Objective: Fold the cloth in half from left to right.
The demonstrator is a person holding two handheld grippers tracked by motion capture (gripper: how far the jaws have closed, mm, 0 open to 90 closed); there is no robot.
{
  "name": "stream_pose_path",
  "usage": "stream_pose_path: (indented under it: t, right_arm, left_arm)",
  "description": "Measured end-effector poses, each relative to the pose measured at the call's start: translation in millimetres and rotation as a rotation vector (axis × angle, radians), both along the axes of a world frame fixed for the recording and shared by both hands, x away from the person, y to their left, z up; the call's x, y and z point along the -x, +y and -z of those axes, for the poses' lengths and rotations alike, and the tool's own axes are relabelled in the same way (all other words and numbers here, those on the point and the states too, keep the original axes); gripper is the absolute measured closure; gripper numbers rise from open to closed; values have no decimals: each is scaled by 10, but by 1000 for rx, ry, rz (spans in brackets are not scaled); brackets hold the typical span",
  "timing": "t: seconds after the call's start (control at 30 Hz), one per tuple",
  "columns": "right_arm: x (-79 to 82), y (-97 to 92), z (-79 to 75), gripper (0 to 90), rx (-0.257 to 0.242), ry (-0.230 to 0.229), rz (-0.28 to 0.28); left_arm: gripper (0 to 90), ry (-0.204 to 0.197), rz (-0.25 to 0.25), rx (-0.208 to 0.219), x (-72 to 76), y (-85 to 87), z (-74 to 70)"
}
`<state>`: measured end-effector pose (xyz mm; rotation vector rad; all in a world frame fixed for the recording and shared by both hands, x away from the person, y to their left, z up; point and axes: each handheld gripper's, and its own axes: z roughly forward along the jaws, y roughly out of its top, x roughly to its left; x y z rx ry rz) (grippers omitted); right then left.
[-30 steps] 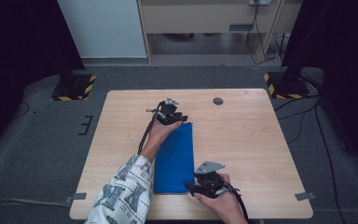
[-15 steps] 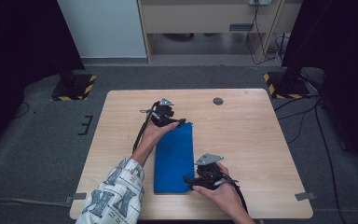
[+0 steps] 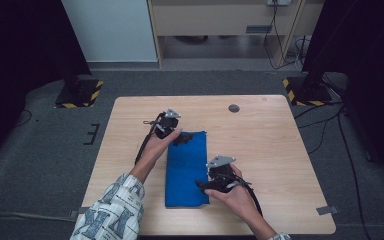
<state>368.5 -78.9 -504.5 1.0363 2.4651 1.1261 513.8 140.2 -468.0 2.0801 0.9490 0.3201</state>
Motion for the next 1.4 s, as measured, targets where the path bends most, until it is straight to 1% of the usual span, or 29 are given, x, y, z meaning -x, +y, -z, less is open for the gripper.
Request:
stream_pose_path:
  t: [0.13,0.17,0.27,0.3,0.33,0.37,0.43,0.5,0.53,0.6,0.63,0.67,0.73,0.77,0.9,1.0,1.03,1.23,1.27,1.37,1.4]
  right_arm:
    - [-62,12,6,141,-2,5,3]
    - [-98,22,8,137,8,6,3]
    - [-118,30,4,135,5,8,3]
    - [-141,37,-2,127,14,3,1]
    - [-150,42,-6,127,12,-1,3]
    - [-159,45,-13,124,14,1,4]
    - [-182,47,-22,120,12,-3,5]
    - [-205,45,-28,118,17,-4,7]
    - [-205,45,-28,118,17,-4,7]
    - [-242,38,-38,116,20,-8,12]
    - [-253,33,-42,116,21,-8,14]
    - [-269,26,-47,114,20,-9,15]
    - [-284,21,-54,113,21,-6,16]
    - [-324,10,-72,109,25,-9,19]
    - [-386,-8,-112,105,27,-12,19]
    - [-461,-11,-173,105,31,-31,20]
    - [-476,-13,-185,102,32,-30,18]
    - [-577,-11,-256,104,35,-49,15]
    - [-621,-9,-279,106,39,-53,15]
    - [-665,-7,-299,109,47,-60,13]
    - [-710,-2,-323,111,59,-67,8]
  left_arm:
    - [87,-9,-1,0,39,51,-17]
    - [86,-11,-2,-1,54,71,-23]
    - [85,-12,-3,-18,86,113,-51]
    - [85,-15,-1,-19,95,127,-60]
    - [85,-25,-11,-10,117,161,-88]
    - [85,-28,-15,-5,129,177,-99]
    - [85,-33,-19,-9,152,210,-117]
    - [85,-33,-21,-6,164,224,-122]
    - [85,-33,-21,-11,172,242,-127]
    - [85,-34,-30,-8,198,298,-133]
    - [85,-34,-30,-8,198,298,-133]
    - [85,-34,-42,-7,213,329,-129]
    - [85,-30,-42,-9,218,345,-126]
    - [85,-28,-47,-8,233,372,-115]
    - [85,-26,-48,-12,259,410,-95]
    - [85,-31,-51,-7,277,440,-82]
    - [86,-36,-54,-17,285,454,-78]
    - [88,-38,-57,-30,313,490,-61]
    - [88,-40,-59,-36,319,502,-64]
    - [88,-41,-58,-40,323,516,-67]
    - [88,-40,-58,-44,325,524,-70]
